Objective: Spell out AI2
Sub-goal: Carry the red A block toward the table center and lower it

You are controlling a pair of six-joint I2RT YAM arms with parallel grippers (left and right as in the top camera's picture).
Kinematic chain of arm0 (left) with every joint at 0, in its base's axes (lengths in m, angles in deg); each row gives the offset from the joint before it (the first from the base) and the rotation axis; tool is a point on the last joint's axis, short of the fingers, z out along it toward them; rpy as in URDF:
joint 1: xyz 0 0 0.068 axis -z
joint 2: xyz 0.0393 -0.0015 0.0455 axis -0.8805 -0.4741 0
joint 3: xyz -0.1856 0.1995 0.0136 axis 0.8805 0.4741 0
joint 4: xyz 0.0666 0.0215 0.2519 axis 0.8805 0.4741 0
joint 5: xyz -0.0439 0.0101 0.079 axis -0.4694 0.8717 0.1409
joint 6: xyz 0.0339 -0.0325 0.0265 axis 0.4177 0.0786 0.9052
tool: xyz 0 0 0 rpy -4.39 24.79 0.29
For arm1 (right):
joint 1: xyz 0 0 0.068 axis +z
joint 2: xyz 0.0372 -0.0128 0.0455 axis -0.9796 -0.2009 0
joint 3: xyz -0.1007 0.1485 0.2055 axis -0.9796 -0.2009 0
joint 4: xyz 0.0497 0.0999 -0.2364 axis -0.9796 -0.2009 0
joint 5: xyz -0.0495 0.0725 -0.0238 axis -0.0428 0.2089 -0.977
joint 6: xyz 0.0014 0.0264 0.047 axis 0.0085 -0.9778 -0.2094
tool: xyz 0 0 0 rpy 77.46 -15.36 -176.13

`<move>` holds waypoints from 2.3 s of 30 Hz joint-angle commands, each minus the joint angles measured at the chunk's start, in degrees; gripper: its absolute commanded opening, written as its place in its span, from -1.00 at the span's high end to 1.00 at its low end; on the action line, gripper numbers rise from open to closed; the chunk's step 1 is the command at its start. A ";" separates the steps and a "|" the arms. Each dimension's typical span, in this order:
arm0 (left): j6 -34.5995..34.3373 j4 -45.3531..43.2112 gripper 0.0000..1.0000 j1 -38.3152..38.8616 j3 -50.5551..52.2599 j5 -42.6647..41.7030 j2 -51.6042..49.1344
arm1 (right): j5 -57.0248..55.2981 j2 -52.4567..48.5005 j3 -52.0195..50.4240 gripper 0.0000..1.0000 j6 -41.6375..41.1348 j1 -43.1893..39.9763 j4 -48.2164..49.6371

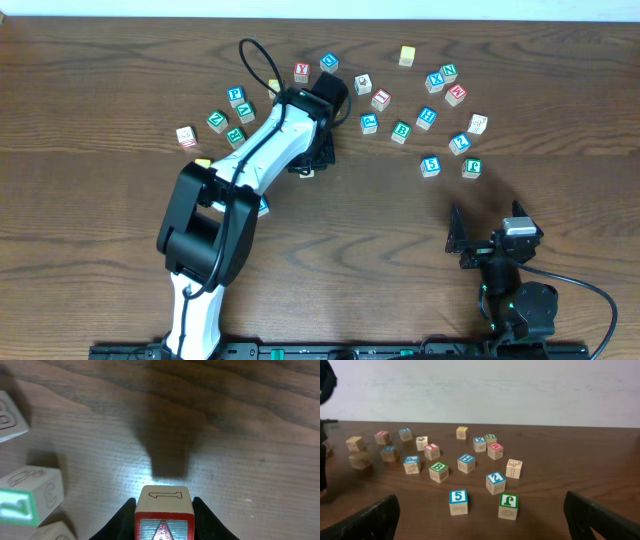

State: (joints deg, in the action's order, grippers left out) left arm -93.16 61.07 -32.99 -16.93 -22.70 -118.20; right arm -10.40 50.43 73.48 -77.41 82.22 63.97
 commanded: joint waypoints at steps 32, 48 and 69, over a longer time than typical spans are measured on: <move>4.22 -7.06 0.46 -0.13 2.71 4.66 -0.39 | 0.17 0.31 -0.13 -0.98 0.66 -0.42 -0.20; 3.32 -8.98 0.46 -0.17 3.89 4.68 -0.39 | 0.17 0.31 -0.13 -0.99 0.66 -0.39 -0.20; 3.37 -10.23 0.19 -0.17 5.70 4.68 -0.39 | 0.17 0.31 -0.13 -0.99 0.66 -0.39 -0.20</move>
State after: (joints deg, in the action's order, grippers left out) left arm -89.73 50.67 -32.99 -11.44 -18.99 -118.46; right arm -10.40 50.43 73.48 -77.41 82.22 63.97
